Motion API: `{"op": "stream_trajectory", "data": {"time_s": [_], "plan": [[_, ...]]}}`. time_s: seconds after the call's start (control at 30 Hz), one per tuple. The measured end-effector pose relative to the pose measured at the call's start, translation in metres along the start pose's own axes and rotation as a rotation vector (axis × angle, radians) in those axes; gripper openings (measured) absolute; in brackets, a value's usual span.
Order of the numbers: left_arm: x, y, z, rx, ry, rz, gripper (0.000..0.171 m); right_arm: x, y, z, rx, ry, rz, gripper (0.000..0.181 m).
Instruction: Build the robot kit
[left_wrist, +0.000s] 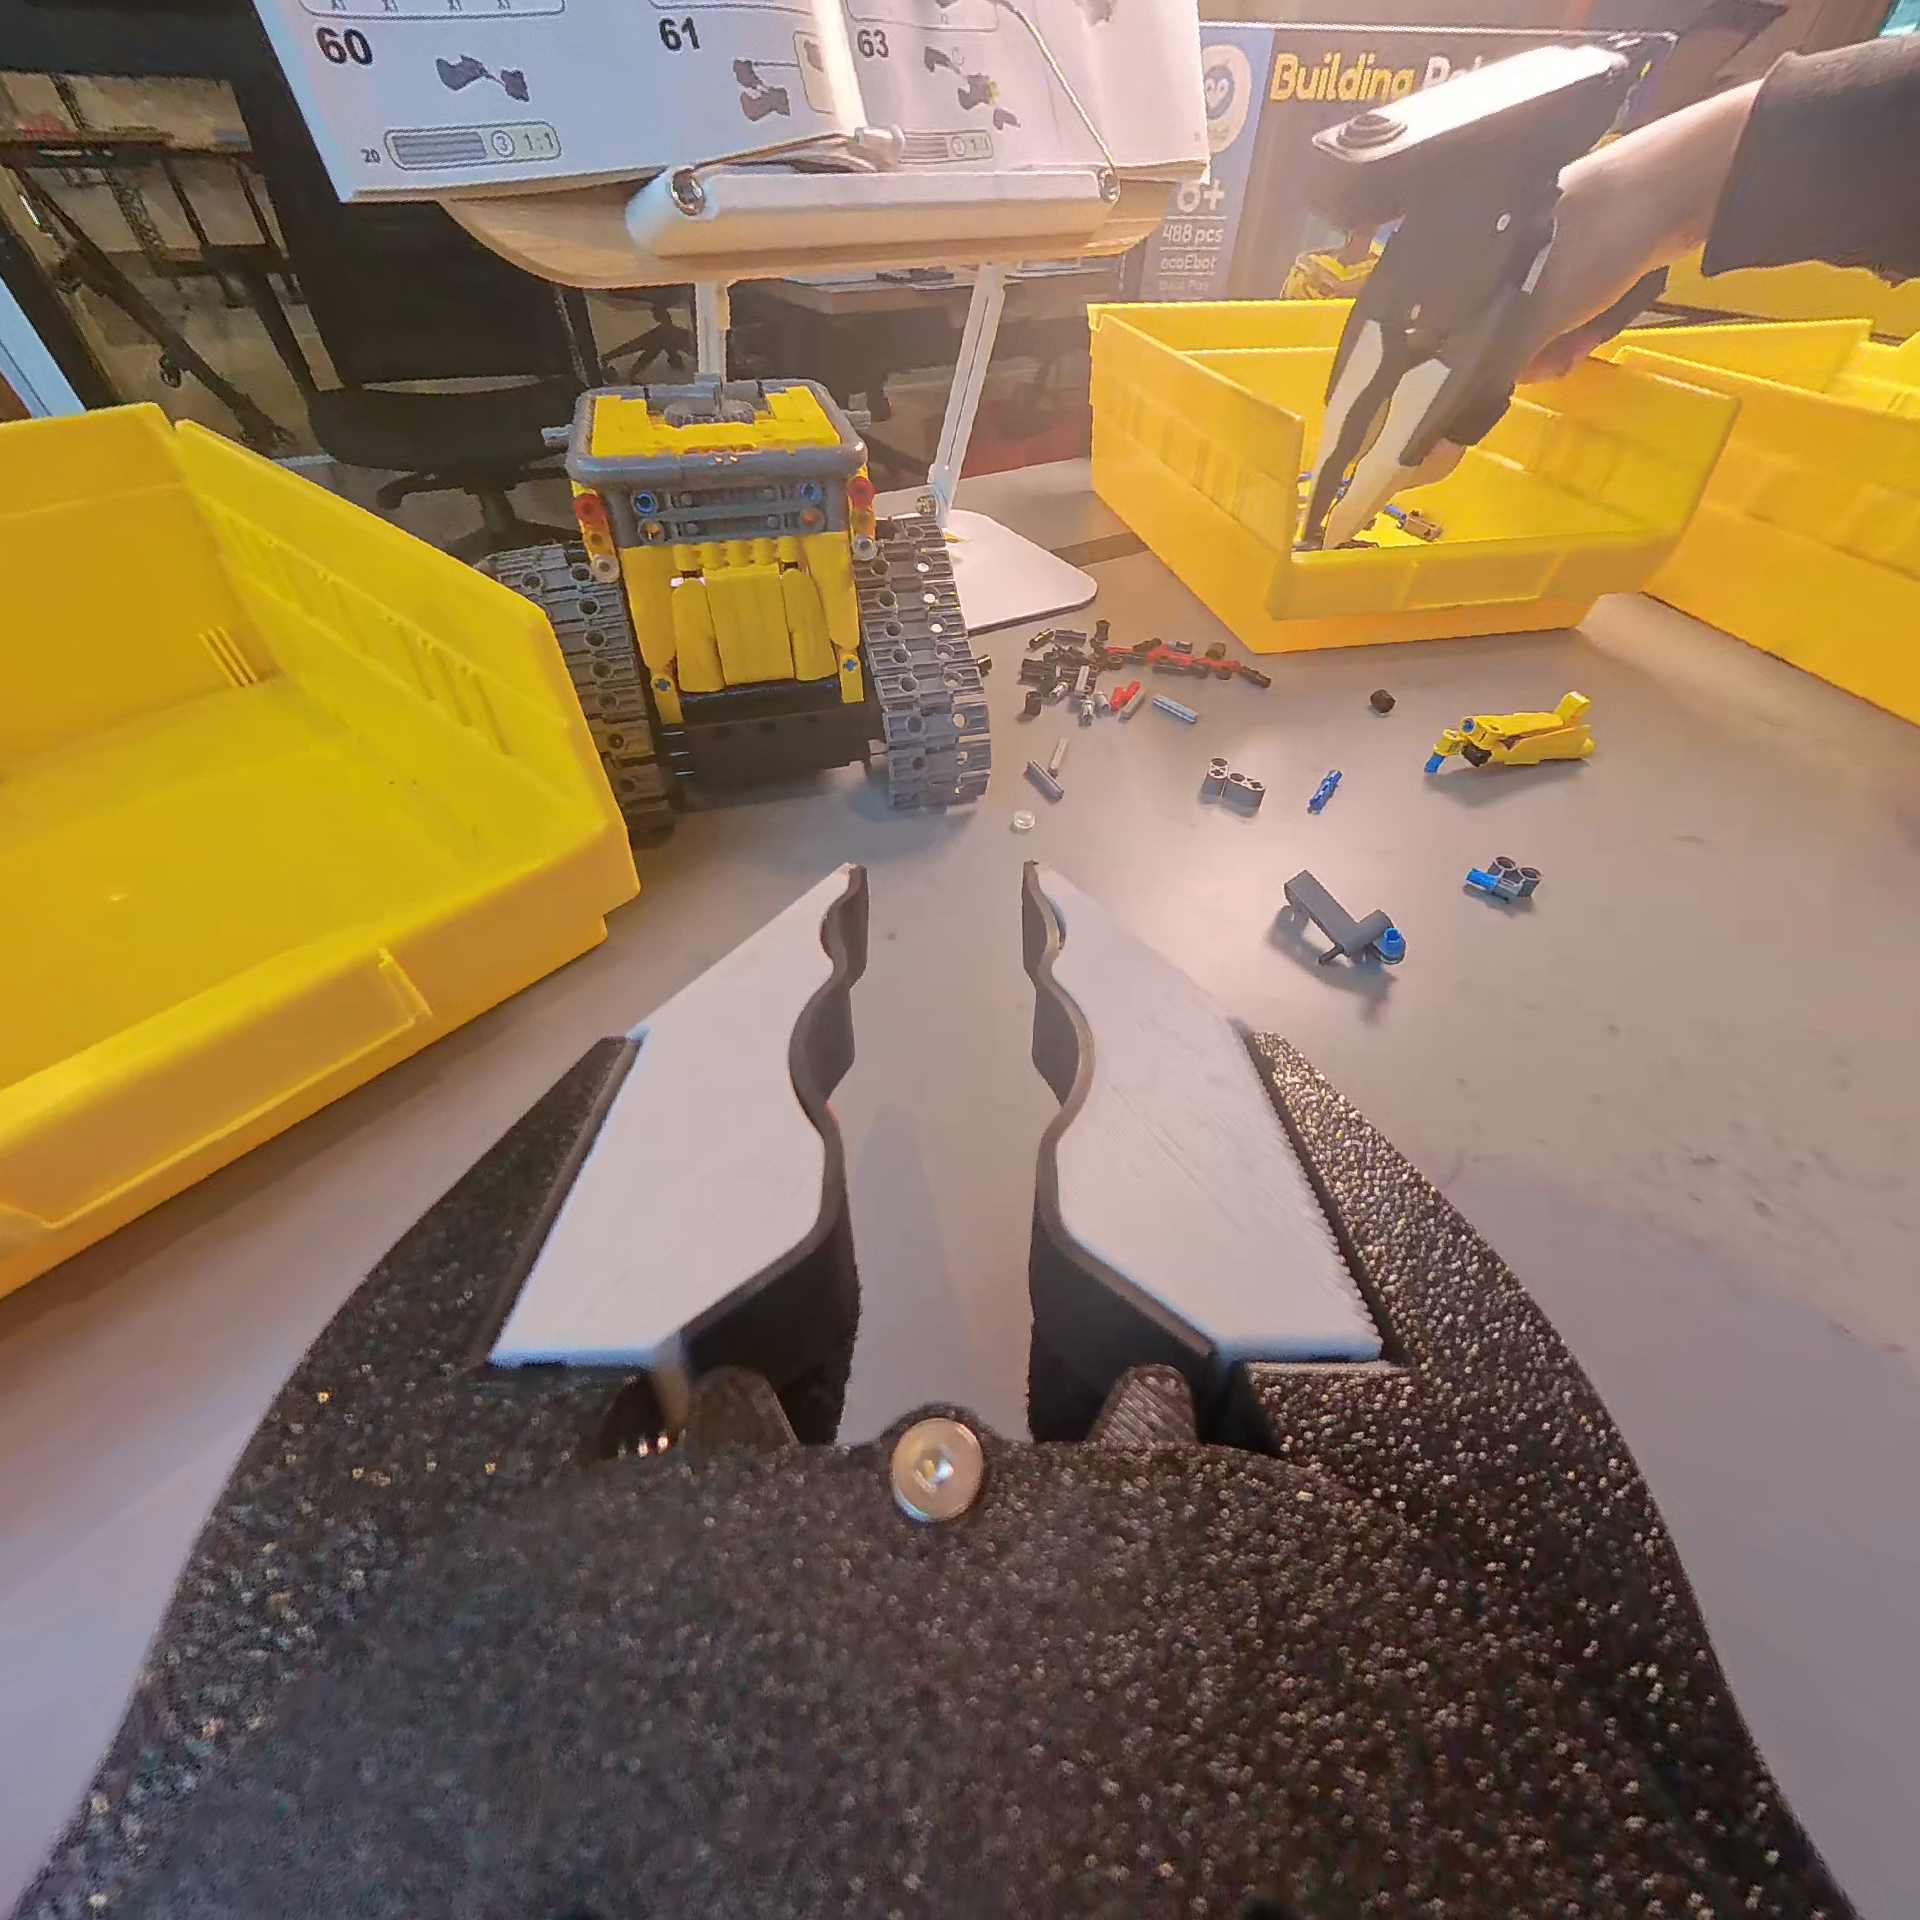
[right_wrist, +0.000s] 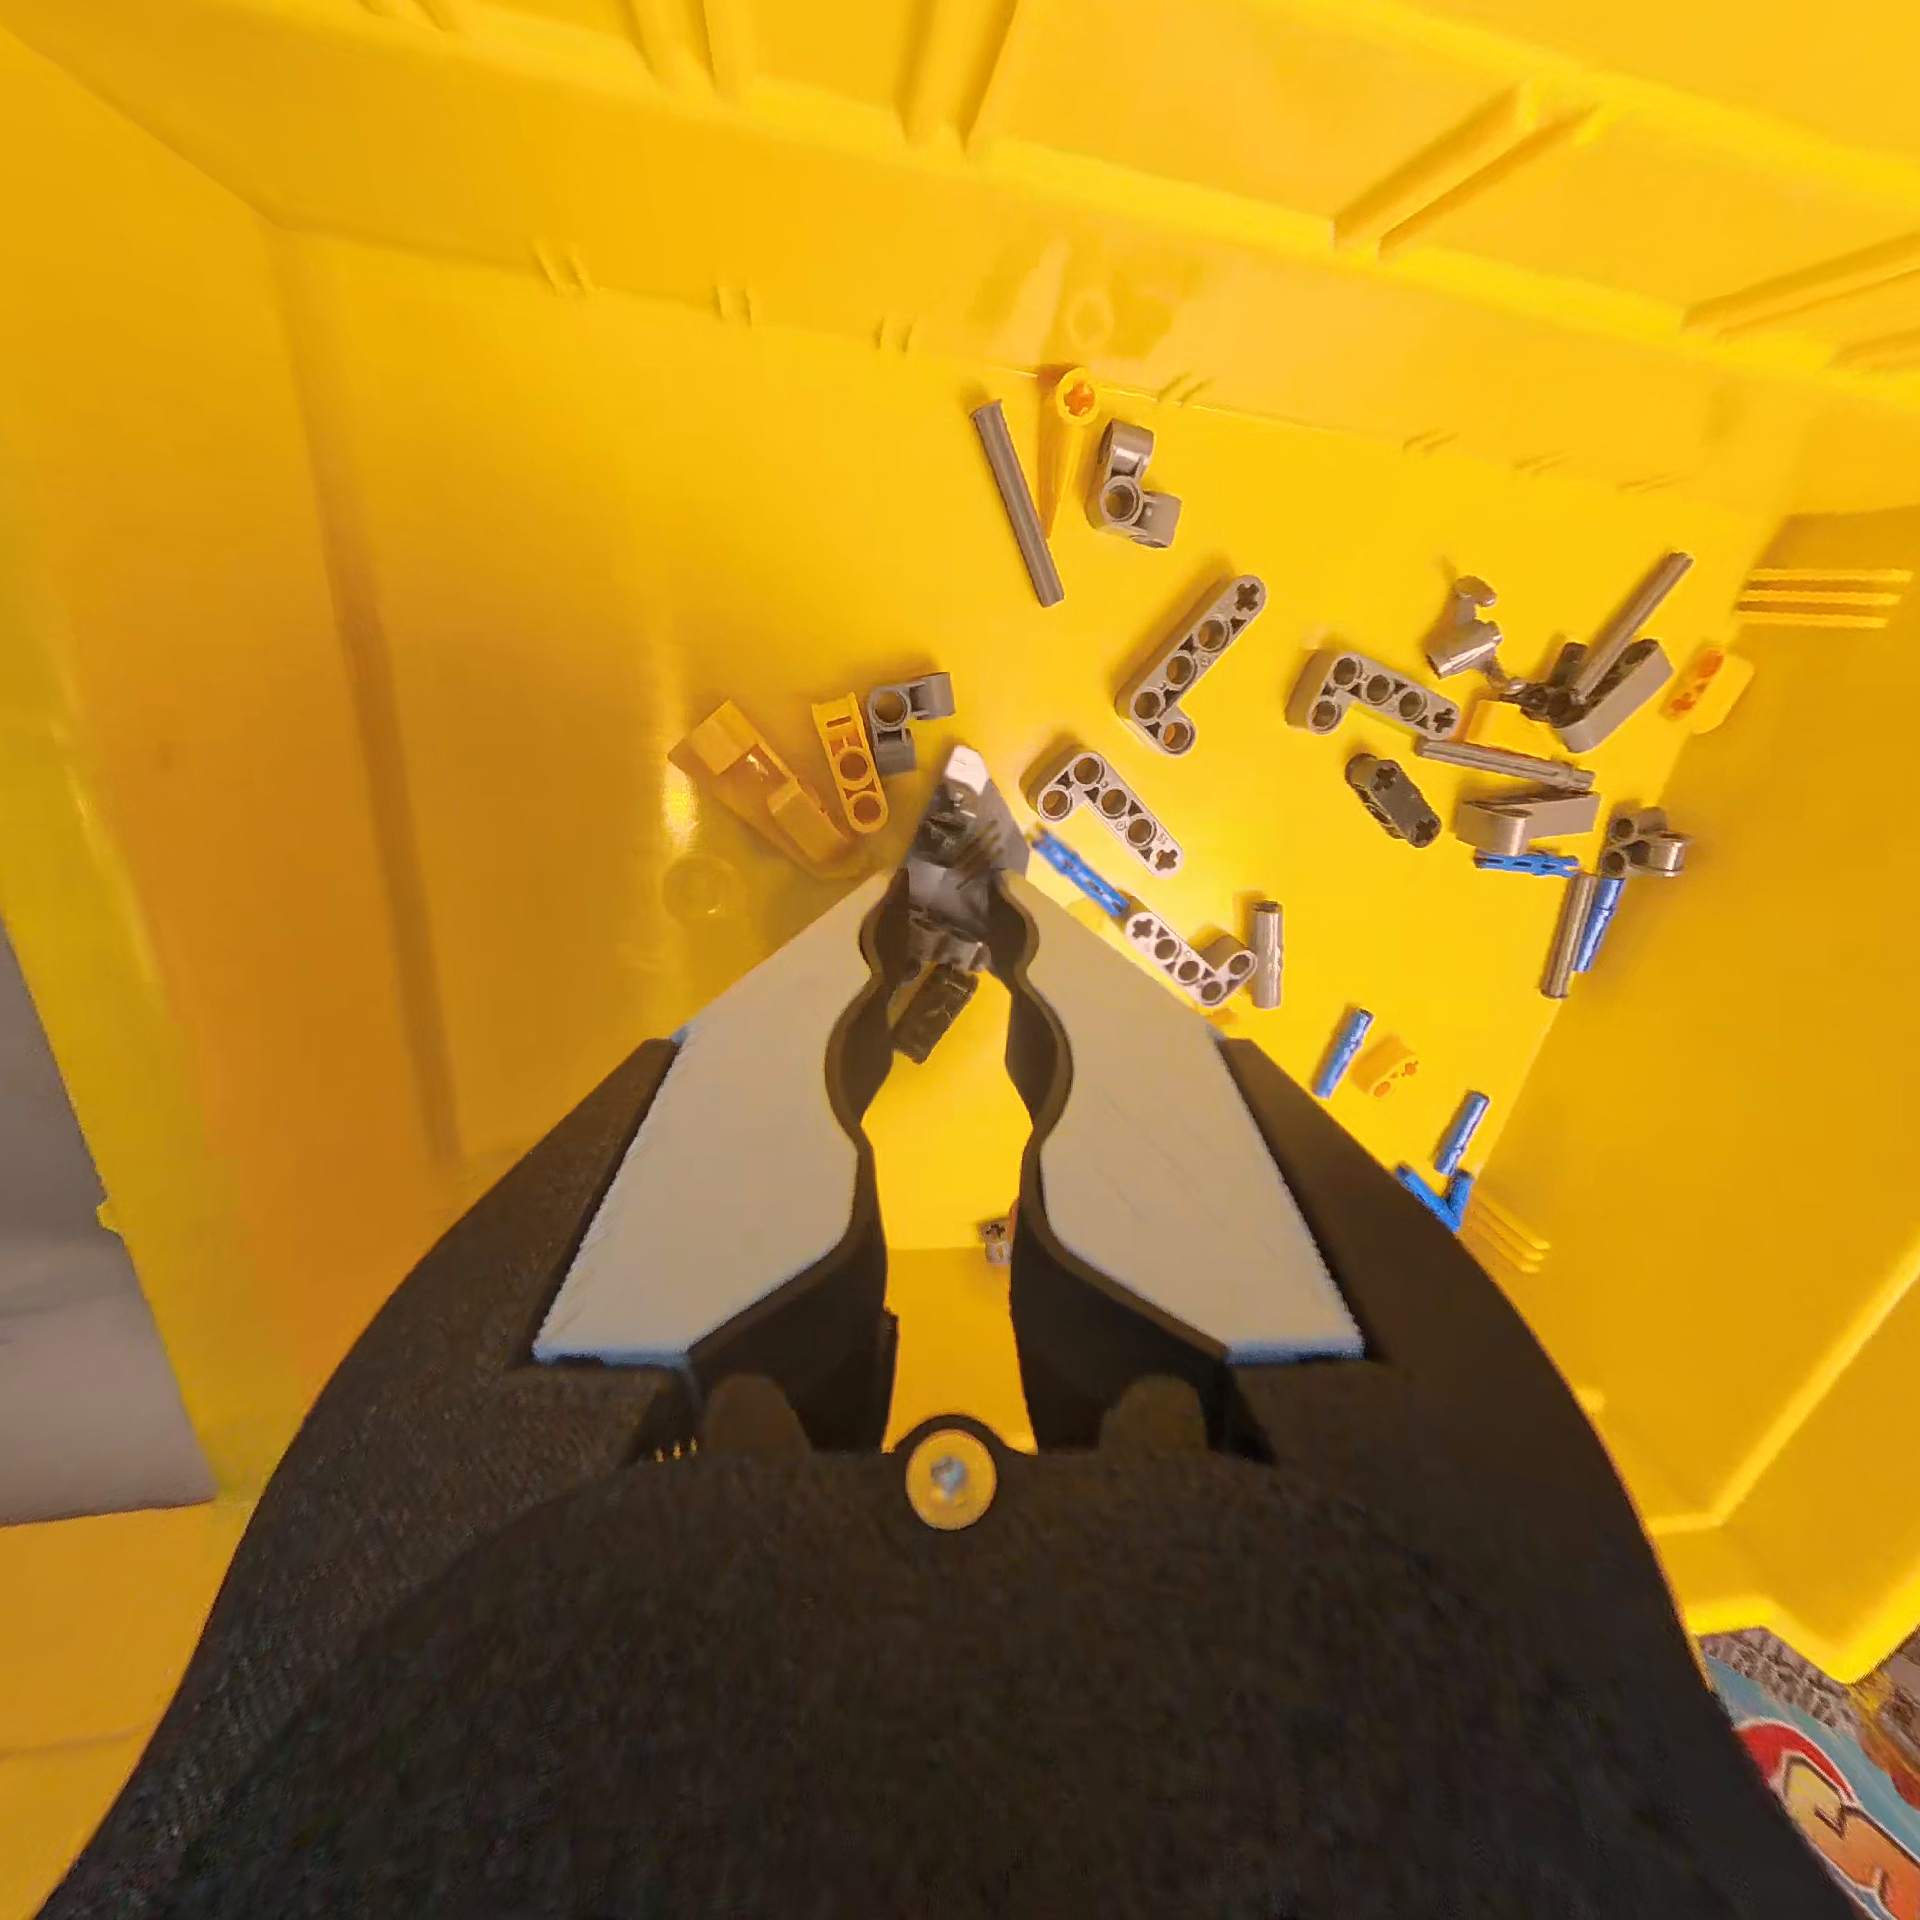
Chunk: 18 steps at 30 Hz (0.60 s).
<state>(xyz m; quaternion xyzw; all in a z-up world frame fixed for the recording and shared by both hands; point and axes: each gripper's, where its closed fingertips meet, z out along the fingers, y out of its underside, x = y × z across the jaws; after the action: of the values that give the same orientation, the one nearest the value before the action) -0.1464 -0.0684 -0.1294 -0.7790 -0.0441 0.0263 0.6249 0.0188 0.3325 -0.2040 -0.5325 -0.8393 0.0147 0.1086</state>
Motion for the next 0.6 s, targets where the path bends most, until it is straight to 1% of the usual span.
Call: {"op": "stream_trajectory", "data": {"time_s": [0.07,0.17,0.23,0.33,0.4,0.47,0.6], "plan": [[0.0,0.0,0.0,0.001,0.002,-0.005,0.029,0.001,0.007,0.0,-0.032,-0.002,-0.004,0.006],[0.0,0.0,0.001,-0.003,0.005,-0.006,0.029,0.013,0.012,-0.008,-0.048,0.042,-0.001,0.004],[0.0,0.001,0.001,-0.007,0.008,-0.005,0.029,0.023,0.004,-0.016,0.006,0.075,0.021,0.006],[0.001,0.001,0.002,-0.01,0.01,-0.001,0.029,0.037,-0.018,-0.026,0.139,0.126,0.049,0.009],[0.001,0.001,0.002,-0.011,0.01,-0.001,0.029,0.043,-0.027,-0.028,0.173,0.16,0.059,0.011],[0.0,0.001,0.001,-0.007,0.008,-0.002,0.029,0.053,-0.026,-0.026,0.138,0.207,0.056,0.011],[-0.001,0.001,0.001,-0.01,0.005,-0.003,0.029,0.065,-0.016,-0.021,0.075,0.232,0.058,0.011]]}}
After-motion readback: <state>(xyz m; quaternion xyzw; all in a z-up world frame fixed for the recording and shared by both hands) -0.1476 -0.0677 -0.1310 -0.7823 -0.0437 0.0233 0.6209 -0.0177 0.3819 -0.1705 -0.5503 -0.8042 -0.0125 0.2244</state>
